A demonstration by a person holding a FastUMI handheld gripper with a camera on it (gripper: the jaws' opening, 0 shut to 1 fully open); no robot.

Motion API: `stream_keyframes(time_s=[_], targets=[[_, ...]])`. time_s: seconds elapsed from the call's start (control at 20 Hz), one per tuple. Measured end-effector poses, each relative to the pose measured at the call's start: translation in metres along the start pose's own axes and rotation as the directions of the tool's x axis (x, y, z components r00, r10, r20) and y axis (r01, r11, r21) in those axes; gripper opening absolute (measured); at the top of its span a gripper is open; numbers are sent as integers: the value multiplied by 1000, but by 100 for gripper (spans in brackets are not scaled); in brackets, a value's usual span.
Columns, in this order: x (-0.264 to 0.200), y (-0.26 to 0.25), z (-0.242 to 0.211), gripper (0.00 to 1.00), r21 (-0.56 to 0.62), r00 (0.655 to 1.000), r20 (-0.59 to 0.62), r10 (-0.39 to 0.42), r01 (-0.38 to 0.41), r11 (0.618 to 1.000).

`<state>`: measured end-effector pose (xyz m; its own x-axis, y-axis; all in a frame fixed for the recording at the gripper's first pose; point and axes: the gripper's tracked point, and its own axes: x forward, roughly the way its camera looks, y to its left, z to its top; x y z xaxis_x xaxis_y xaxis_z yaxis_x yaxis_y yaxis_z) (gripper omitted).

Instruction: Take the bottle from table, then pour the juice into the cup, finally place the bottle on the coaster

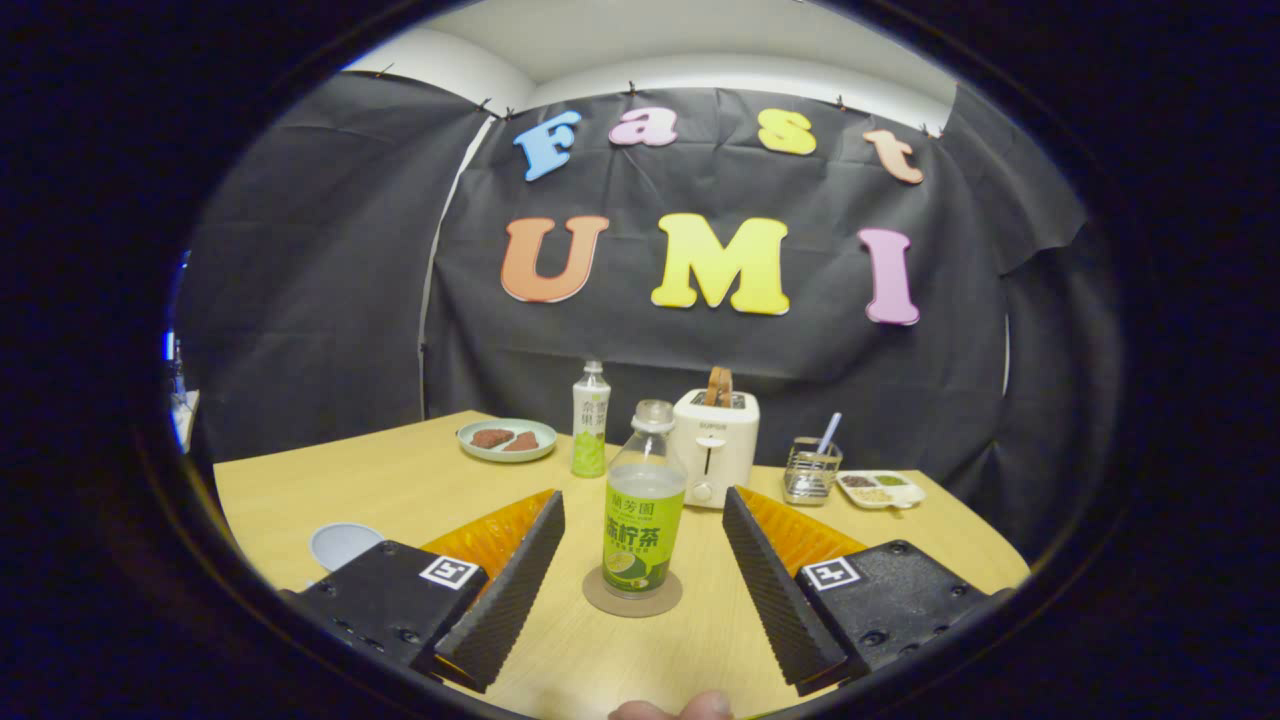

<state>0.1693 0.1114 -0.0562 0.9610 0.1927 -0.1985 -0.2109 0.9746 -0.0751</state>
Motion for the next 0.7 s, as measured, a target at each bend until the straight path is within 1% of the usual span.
stream_keyframes(time_s=[0.1,0.3,0.4,0.6,0.7], targets=[[-40,4,10,100,38,1000,27,-14,12,999],[-103,1,17,100,113,1000,15,-23,21,993],[-131,-13,20,100,119,998,14,-61,59,991],[-173,-21,26,100,133,994,34,-100,95,987],[-186,-18,22,100,157,995,22,-102,98,983]])
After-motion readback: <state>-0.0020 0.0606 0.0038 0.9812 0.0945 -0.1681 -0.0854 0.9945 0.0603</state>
